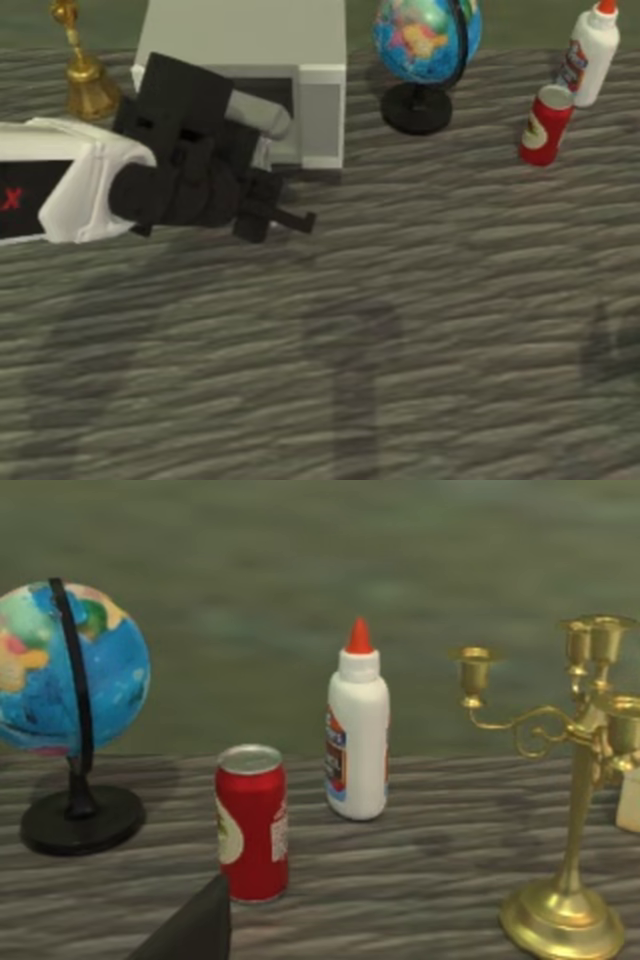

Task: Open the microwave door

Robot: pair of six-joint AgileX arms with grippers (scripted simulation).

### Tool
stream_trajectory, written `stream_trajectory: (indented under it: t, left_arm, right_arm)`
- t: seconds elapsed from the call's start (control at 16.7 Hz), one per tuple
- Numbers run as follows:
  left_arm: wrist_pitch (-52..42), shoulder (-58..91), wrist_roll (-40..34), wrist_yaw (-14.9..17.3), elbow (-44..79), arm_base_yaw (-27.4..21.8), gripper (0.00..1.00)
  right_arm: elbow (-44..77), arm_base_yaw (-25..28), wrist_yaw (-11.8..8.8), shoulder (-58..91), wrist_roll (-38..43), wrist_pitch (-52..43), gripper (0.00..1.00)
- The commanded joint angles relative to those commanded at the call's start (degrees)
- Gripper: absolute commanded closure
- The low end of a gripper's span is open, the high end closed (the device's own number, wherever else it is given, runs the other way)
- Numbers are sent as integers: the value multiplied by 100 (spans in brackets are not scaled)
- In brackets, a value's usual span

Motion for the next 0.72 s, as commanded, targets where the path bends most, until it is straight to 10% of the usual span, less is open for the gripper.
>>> stream_trajectory:
  t: [0.72]
  left_arm:
    - [15,-132,319,226,-153,154,100]
  right_arm:
    - [0,0,0,0,0,0,0]
